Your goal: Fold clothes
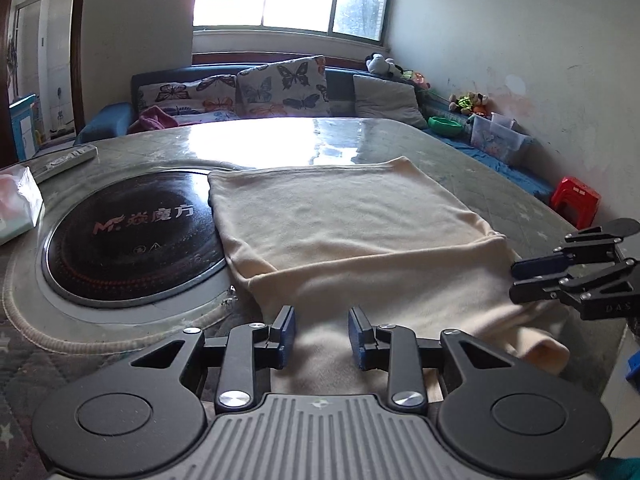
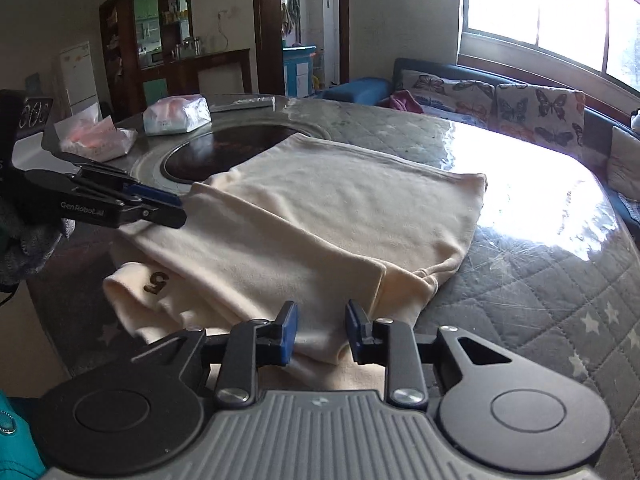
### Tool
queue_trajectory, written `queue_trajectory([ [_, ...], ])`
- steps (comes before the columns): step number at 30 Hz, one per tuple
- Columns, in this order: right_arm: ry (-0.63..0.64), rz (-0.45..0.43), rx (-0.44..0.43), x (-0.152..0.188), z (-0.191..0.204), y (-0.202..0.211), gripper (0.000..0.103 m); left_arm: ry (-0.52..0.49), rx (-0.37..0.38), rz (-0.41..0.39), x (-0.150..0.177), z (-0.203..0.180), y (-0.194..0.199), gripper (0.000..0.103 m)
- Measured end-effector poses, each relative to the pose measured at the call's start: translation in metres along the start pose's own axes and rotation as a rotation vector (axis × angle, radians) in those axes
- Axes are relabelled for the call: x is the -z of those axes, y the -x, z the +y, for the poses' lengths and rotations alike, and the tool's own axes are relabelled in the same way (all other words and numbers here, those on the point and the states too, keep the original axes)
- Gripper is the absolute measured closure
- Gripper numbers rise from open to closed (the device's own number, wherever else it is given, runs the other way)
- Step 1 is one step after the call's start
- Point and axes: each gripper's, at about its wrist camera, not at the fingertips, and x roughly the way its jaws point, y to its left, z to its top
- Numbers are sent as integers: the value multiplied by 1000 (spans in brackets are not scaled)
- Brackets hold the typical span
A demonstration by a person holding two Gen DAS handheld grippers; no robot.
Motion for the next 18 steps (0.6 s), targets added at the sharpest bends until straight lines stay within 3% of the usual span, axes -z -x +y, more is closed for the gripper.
queue_trajectory([
  [4,1,-26,-7,-2,1,10,75,-77,27,-6,5,-9,21,69],
  [7,4,5,-4,1,0,4,75,-143,40,10,13,-16,32,69],
  [10,6,-3,-9,2,1,8,73,-220,33,25,23,-24,40,62],
  [18,46,9,-11,4,6,24,66,-414,31,1,41,-54,28,60],
])
